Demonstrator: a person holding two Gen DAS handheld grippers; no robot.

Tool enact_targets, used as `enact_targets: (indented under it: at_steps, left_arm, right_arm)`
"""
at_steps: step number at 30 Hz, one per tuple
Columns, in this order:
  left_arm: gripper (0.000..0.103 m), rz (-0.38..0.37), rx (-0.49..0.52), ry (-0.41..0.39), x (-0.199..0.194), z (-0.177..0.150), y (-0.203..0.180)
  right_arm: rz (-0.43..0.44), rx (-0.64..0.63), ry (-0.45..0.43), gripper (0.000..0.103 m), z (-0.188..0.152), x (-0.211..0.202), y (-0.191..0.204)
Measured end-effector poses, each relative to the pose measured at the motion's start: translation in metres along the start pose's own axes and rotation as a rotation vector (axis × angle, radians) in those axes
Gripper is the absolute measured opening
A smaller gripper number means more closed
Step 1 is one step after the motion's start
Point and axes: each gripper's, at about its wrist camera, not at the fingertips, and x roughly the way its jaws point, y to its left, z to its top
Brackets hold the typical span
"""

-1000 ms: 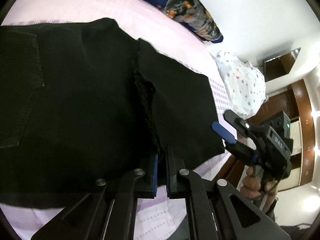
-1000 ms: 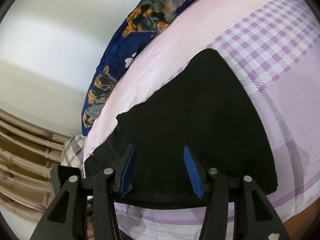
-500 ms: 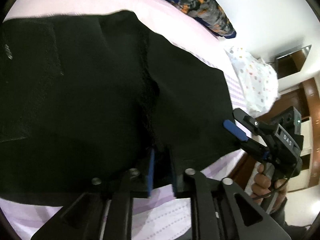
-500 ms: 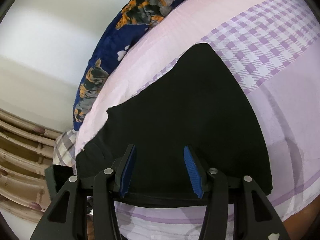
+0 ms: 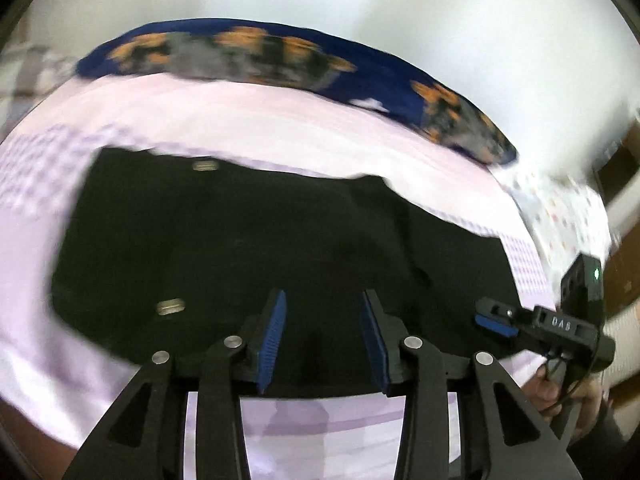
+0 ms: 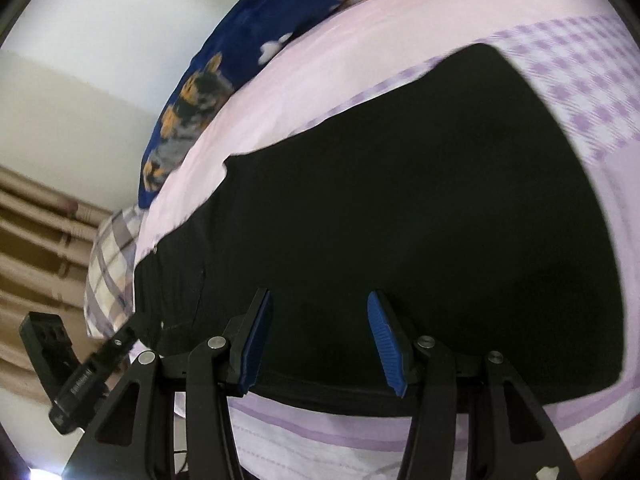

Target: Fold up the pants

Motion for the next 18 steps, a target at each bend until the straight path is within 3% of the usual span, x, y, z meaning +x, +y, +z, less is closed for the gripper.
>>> enact_targets:
  at_steps: [9,18]
  left_arm:
    - [0.04,0.035,-0.286,-0.064,-0.043,-0.018,0.094]
    - [0.041,-0.037,-0.5,-0.023,-0.027,-0.044,0.148]
  right_arm:
    - [0.004,-0.049,0.026,0.052,0.007,0.029,0.03]
    - [0.033,-0.116,0.051,0.063,0.003,0.047,0.065]
